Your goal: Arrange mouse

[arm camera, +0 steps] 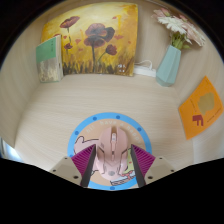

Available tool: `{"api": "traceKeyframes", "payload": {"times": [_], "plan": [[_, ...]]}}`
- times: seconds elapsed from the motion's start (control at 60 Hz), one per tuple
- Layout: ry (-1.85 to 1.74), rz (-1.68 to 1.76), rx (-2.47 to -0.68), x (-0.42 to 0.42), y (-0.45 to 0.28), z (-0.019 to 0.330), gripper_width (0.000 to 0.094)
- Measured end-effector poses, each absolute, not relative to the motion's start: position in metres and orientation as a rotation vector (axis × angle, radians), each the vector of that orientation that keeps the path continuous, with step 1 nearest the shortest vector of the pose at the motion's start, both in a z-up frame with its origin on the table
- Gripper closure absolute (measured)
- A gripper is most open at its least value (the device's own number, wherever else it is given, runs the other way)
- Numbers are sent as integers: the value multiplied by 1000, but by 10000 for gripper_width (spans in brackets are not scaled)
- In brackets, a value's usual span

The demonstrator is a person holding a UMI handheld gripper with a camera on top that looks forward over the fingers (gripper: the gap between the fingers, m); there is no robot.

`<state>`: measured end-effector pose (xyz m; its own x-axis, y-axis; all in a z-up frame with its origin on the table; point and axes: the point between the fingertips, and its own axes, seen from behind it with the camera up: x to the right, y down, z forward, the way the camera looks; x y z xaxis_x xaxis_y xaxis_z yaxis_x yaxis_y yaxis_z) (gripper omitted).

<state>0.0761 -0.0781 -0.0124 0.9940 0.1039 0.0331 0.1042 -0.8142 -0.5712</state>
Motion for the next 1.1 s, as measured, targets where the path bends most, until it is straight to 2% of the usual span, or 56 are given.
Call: {"api": "traceKeyframes", "payload": {"times": [0.167,0.417,0.567,0.7,1.1], "plan": [[-159,10,-2462,64,-74,44,266],[-103,48,-2291,29,-82,168,263],[-26,103,-2214,6,-106,215,263],[-11,103,-2194,-6,-134,229,265],[-63,3,-2216,-29,-206,222,263]]}}
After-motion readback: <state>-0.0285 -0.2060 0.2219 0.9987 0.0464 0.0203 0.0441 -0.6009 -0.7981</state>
